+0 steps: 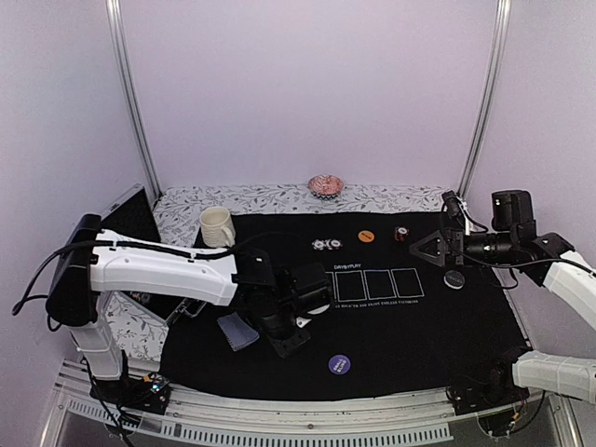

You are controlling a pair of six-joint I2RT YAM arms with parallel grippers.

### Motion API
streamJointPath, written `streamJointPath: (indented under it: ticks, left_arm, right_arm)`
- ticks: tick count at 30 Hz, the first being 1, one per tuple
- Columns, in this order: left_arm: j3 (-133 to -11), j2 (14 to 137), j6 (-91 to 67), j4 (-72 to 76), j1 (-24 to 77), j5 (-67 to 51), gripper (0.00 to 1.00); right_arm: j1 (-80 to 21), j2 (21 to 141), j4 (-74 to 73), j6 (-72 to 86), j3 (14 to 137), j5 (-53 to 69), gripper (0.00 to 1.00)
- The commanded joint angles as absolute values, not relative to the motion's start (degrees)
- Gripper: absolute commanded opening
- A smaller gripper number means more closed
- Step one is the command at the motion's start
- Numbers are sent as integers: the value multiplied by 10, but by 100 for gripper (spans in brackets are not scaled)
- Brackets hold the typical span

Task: Distribute texas hold em gaming equipment
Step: Place the poker chips pile at the small blind area.

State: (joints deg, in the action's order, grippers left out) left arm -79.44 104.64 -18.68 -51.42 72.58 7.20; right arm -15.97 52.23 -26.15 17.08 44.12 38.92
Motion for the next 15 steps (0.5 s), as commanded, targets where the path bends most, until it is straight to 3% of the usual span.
streamJointPath:
  ticks: [1,10,15]
  left_arm:
    - [-776,1054,-193,-454,733,37,0]
    - [-743,1113,-160,-427,715,11,2]
    - [-726,1121,-143,-412,710,8,17]
  right_arm:
    - [-229,518,-254,212,429,354,99]
    - [-296,546,-238,245,396,304,99]
    - [-318,556,-232,263,390,287,99]
